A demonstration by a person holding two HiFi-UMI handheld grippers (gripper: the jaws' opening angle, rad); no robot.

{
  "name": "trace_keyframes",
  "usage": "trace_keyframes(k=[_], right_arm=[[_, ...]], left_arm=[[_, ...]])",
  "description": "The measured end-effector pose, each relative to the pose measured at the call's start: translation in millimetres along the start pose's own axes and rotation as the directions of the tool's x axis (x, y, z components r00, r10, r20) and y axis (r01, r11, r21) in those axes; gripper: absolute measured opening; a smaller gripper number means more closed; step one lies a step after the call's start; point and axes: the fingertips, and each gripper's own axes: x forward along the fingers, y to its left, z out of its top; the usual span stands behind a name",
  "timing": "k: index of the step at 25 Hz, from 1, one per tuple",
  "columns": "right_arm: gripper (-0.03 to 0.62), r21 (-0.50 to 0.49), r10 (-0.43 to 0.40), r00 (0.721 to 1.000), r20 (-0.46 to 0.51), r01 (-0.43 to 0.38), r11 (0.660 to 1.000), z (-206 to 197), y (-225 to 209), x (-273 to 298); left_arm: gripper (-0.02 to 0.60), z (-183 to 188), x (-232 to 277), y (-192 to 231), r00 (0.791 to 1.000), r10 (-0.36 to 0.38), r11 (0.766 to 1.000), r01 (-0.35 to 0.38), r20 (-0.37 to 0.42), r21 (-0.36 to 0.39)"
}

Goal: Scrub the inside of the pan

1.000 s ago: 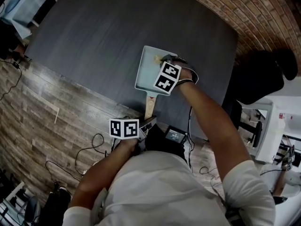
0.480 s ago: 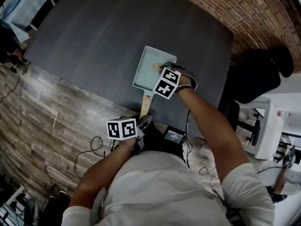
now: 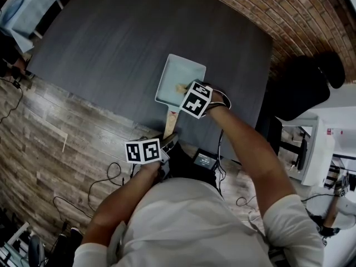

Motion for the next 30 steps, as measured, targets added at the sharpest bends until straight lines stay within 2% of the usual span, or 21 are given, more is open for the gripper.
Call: trace_keyframes(k=[5, 11, 16, 18, 24, 27, 30], right_arm=[[0.046, 0.081, 0.137, 0.991, 0.01, -0.137, 0.987, -2.2, 19.6, -3.9], [0.044, 0.213, 0.303, 0.951, 0.055, -0.308, 0.927, -5.7, 40.1, -8.7], [0.043, 0.267, 0.378, 0.922, 0.09, -0.388, 0.882, -4.9, 46.3, -10.3], [0.043, 0.306, 0.425, 0.899, 0.108, -0.437, 0.846, -3.5, 47.2, -11.0], [0.041, 0.425, 0.554, 0.811, 0.188, -0.576, 0.699, -2.3, 50.3, -15.1], [0.04, 0.464, 0.576, 0.784, 0.231, -0.609, 0.643, -1.7, 51.3, -16.8], [0.04, 0.487, 0.58, 0.772, 0.26, -0.623, 0.612, -2.2, 52.6, -19.5]], left_arm=[[0.087, -0.2, 1.3, 0.2, 1.0, 0.002, 1.0, -0.002, 0.002, 0.003], [0.087, 1.0, 0.5, -0.1, 1.0, 0.002, 1.0, -0.002, 0.002, 0.003], [0.087, 0.2, -0.3, 0.7, 1.0, 0.001, 1.0, -0.001, 0.002, 0.005], [0.087, 0.3, -0.8, 0.9, 1.0, 0.001, 1.0, -0.001, 0.0, 0.004], [0.087, 0.4, 0.4, 0.3, 1.0, 0.006, 1.0, -0.006, -0.009, 0.011], [0.087, 0.4, 0.6, 1.6, 1.0, 0.009, 1.0, -0.008, -0.013, 0.015], [0.087, 0.1, 0.5, 2.0, 1.0, 0.008, 1.0, -0.008, -0.015, 0.015]])
